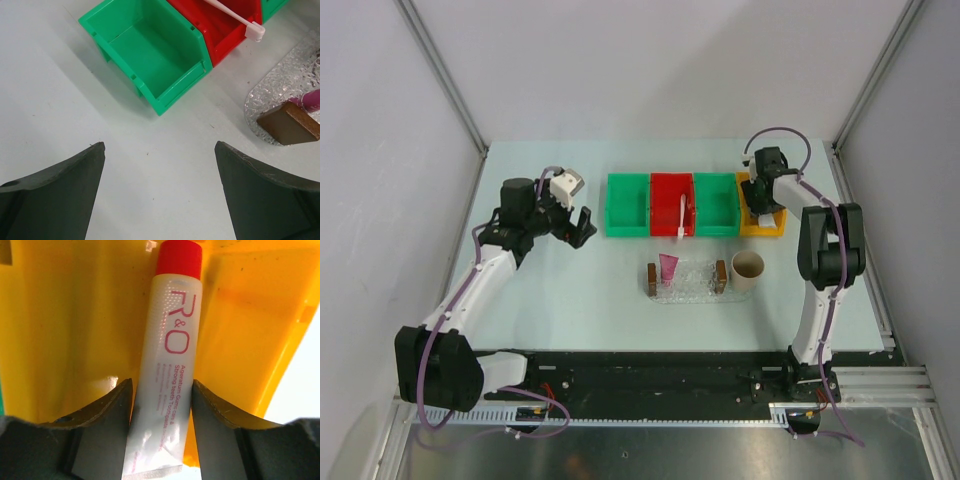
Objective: Prepare toiletry sets of a toothbrush and toothpaste on the tray
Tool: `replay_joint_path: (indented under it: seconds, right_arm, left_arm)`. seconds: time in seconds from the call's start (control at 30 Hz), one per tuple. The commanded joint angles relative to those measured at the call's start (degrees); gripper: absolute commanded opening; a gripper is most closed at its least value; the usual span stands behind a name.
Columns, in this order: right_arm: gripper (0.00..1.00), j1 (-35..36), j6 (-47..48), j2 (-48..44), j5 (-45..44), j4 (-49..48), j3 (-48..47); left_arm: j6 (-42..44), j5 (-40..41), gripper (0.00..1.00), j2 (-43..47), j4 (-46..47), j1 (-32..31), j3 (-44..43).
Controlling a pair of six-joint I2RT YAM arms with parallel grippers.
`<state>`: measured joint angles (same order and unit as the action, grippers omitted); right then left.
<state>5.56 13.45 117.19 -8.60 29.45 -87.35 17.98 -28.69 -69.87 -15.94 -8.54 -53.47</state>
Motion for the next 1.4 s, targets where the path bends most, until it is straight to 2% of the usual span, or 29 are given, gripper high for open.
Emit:
replay_joint_path:
  seconds: [0.0,0.13,0.37,0.53,0.77,0.87,0.93,1.0,1.13,1.23,1.37]
  right_arm:
    - [0.52,0.50,0.08,1.11,-1.68,-1.50,0.43]
    - [0.47,0.68,-0.18,1.12,-1.77,-1.68,0.43]
    - [0.23,0.50,-0.79,-2.13,-0.02,-0.36,-1.50]
    - [0.19,0.33,-1.41,-6.17,2.01,1.75,-3.52]
    - [0.18,0.15,-1.85,-12.68,4.12,5.78,-7.83]
    - [0.18,0.15,-1.24,-15.58,6.74,9.99,-11.08]
    - [0.18,0.50,-0.45,-16.90,12.36,12.55,-14.23]
    - [0.18,1.20,1.04,-18.31,18.14,16.58,-16.44]
    - [0.19,5.41,2.80,-19.98,25.55,22.30,-20.83]
    - [0.19,9.45,3.51,-20.24,30.12,26.26,-23.39]
    - [0.19,14.63,4.30,-19.63,36.35,30.56,-25.93]
  left_arm:
    - [-1.02,-1.28,0.95,1.49,0.92,0.54,0.21]
    - [-1.01,-1.28,0.95,1.57,0.92,0.62,0.39]
    - [-1.01,-1.46,0.95,1.66,0.92,0.62,0.30]
    - [-0.84,-1.11,0.95,1.66,1.09,0.71,-0.49]
    - [0.30,-3.12,0.96,2.19,0.92,0.62,-3.83]
    - [0.92,-5.85,0.97,2.72,0.92,0.45,-6.81]
    - [1.09,-6.99,0.97,2.89,0.92,0.01,-9.54]
    - [1.88,-5.95,0.97,3.07,0.83,-1.83,-12.16]
    - [6.53,4.39,0.97,3.16,0.48,-8.24,-15.25]
    - [13.82,8.63,0.97,4.29,0.48,-15.00,-16.13]
    - [28.21,17.24,0.99,5.44,0.39,-25.01,-16.14]
